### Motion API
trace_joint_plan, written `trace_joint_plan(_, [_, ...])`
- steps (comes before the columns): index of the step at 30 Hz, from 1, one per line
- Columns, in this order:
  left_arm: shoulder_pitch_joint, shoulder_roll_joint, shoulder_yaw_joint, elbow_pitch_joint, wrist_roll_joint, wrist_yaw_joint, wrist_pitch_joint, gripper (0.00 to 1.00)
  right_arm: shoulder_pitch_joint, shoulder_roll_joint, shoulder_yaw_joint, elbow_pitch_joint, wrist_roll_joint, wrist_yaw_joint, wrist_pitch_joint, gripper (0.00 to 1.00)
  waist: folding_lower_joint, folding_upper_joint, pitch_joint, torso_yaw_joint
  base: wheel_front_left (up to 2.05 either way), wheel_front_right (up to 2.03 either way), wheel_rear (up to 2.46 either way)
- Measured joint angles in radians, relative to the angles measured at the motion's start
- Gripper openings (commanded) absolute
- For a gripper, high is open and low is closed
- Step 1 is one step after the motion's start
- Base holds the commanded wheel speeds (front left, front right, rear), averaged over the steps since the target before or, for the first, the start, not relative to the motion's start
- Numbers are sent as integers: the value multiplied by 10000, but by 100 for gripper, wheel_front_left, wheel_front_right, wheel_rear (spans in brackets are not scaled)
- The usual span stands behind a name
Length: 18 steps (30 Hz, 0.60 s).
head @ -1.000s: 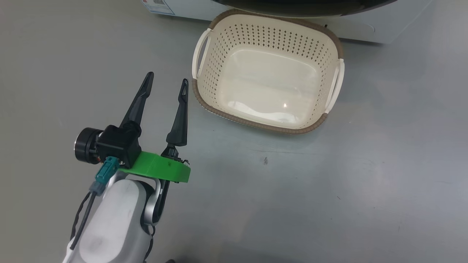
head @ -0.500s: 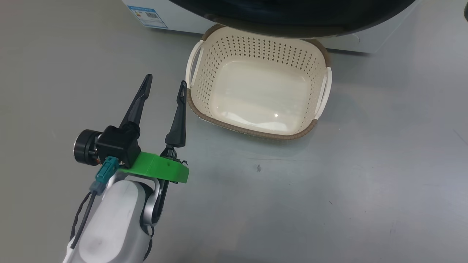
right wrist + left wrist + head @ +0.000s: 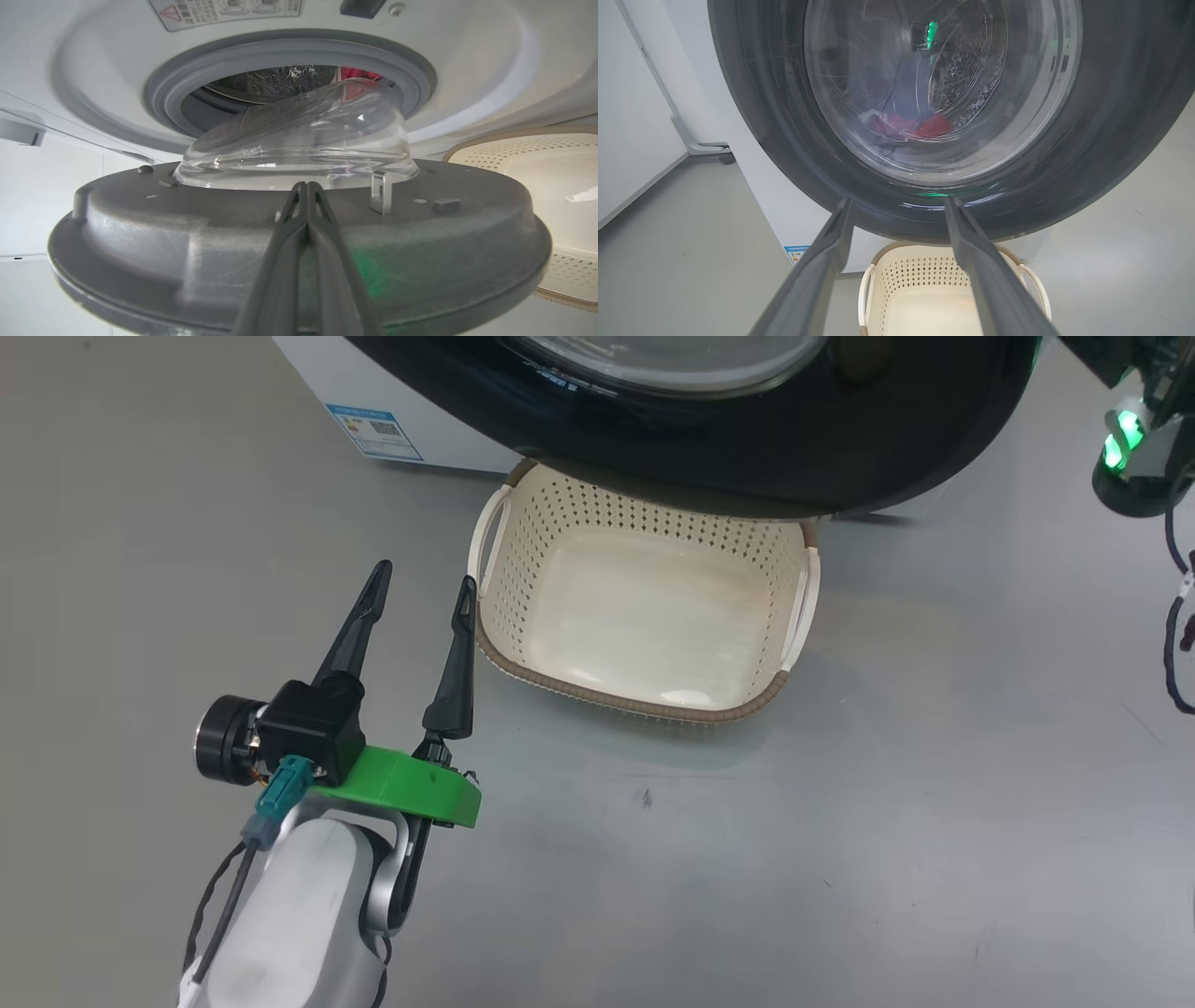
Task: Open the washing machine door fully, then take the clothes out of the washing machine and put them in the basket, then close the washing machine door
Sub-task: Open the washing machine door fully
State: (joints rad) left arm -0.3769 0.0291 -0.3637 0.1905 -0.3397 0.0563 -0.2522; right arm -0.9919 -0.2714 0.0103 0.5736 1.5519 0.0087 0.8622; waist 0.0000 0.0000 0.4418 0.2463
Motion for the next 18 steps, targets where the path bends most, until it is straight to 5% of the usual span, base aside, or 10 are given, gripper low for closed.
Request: trace_joint_plan(18, [732, 6, -61, 328, 341, -224, 0, 100, 1633, 721, 314, 67, 341, 431, 512, 0, 0, 0, -1266, -47, 0, 0, 0])
